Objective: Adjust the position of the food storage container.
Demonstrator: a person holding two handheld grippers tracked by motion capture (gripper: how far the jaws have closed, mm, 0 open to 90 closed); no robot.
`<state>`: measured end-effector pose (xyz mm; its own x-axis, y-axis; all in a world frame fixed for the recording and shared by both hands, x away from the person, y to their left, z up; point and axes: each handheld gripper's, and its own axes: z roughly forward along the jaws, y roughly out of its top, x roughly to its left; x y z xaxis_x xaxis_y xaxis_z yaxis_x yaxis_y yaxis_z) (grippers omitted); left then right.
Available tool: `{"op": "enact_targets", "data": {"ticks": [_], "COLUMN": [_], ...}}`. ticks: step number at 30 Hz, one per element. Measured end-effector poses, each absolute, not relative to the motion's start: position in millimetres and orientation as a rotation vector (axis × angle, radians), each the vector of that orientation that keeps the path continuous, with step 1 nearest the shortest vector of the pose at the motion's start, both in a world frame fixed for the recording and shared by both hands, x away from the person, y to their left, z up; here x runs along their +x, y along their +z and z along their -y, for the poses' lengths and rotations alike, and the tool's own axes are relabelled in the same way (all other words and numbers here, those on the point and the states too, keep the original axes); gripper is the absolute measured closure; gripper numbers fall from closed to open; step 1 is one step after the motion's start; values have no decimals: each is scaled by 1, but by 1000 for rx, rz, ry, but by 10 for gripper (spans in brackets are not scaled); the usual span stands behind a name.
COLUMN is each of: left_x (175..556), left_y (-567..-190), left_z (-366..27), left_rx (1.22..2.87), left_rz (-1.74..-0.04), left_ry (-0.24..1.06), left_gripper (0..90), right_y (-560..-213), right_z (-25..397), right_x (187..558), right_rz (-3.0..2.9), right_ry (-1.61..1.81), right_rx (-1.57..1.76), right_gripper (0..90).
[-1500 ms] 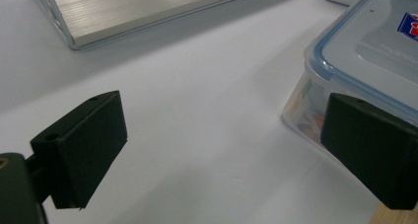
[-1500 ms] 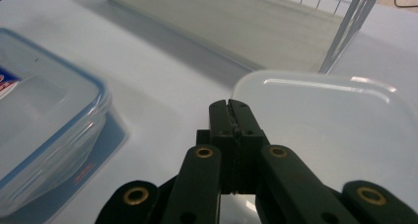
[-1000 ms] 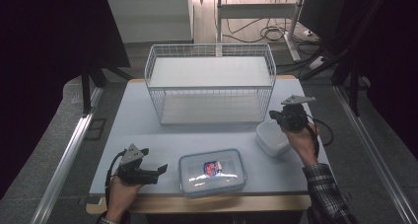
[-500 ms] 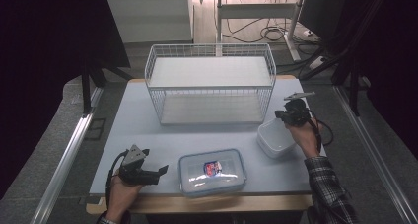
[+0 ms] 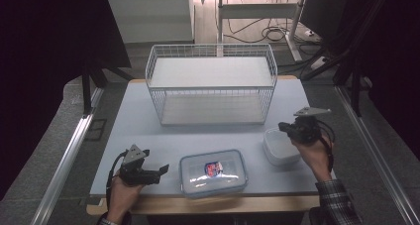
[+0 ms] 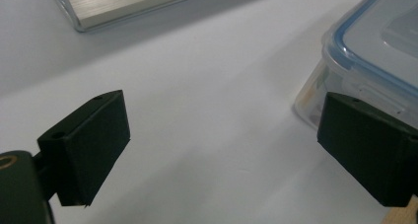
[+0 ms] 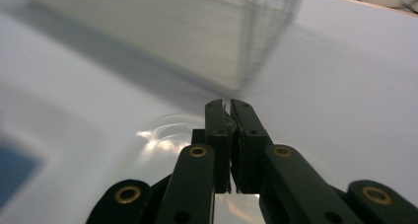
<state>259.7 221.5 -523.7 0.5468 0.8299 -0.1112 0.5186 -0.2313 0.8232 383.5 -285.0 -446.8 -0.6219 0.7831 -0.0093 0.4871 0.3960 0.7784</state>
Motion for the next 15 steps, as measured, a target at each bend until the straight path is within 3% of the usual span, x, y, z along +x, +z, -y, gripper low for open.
{"op": "enact_targets", "data": {"ticks": [7,15], "left_x": [260,261], "left_y": [-521,-524], "left_z": [-225,-224], "left_rx": [1836,1848], "left_rz": [-1109,-1092], "left_ry": [361,341], "left_gripper": [44,33], "right_y": [-457,-472], "right_z": [246,241], "right_x": [346,352], "right_rz": [-2425,-2445], "right_ry": [1106,982], "right_rx": [974,993], "right_gripper": [880,896]}}
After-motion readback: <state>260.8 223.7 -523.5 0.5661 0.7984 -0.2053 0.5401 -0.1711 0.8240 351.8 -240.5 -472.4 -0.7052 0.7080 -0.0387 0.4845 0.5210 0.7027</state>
